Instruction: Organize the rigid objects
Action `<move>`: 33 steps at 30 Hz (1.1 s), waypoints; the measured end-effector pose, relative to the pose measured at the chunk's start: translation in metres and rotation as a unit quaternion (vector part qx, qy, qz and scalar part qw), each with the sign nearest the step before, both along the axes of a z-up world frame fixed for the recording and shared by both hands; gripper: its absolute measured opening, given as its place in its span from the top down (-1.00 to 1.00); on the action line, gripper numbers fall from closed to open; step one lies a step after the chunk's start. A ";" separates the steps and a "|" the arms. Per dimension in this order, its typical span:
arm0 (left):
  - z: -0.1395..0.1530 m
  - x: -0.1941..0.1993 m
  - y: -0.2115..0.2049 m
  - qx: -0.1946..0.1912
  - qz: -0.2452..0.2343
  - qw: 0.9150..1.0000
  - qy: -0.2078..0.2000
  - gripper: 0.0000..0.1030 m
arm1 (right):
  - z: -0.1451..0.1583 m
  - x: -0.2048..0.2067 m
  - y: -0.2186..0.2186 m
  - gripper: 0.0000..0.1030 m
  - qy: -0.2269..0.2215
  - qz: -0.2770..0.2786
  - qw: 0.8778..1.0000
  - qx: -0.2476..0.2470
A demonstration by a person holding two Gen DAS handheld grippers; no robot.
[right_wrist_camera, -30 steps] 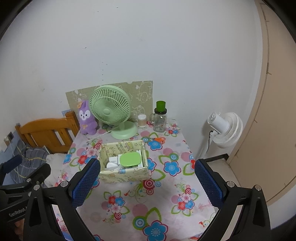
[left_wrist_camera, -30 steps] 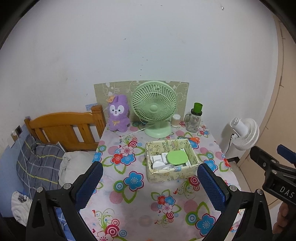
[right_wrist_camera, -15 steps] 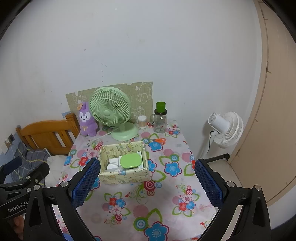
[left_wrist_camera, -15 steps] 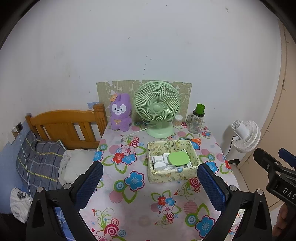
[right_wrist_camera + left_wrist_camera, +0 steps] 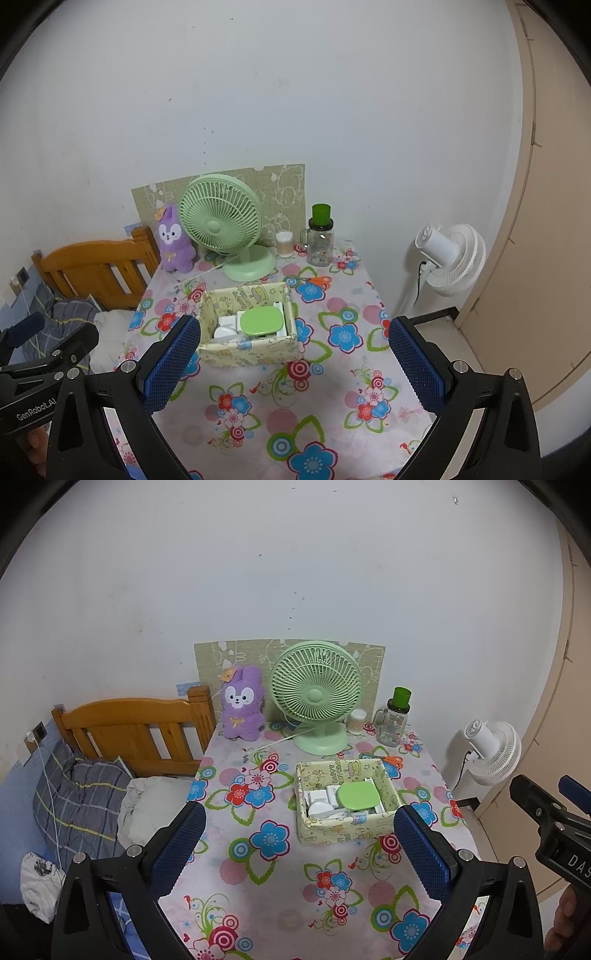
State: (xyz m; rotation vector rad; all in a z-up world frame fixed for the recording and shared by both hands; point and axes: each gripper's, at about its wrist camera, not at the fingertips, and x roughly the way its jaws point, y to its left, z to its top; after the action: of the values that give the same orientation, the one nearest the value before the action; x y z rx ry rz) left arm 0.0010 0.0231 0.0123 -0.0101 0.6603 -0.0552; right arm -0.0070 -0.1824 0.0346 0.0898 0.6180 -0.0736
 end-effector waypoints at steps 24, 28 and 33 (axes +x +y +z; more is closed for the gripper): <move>0.002 0.003 -0.003 0.007 -0.004 1.000 0.000 -1.00 | 0.001 0.002 0.000 -0.99 -0.003 0.011 1.000 -0.001; 0.000 0.003 -0.006 0.013 -0.001 1.000 -0.004 -1.00 | 0.002 0.002 0.001 -0.99 -0.005 0.015 1.000 -0.004; 0.000 0.003 -0.007 0.009 -0.003 1.000 -0.003 -1.00 | 0.002 0.003 0.001 -0.99 -0.007 0.017 1.000 -0.005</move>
State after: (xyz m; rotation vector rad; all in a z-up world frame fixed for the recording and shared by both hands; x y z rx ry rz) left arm 0.0036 0.0166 0.0123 0.0093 0.6547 -0.0560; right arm -0.0045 -0.1815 0.0369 0.0702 0.6054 -0.0432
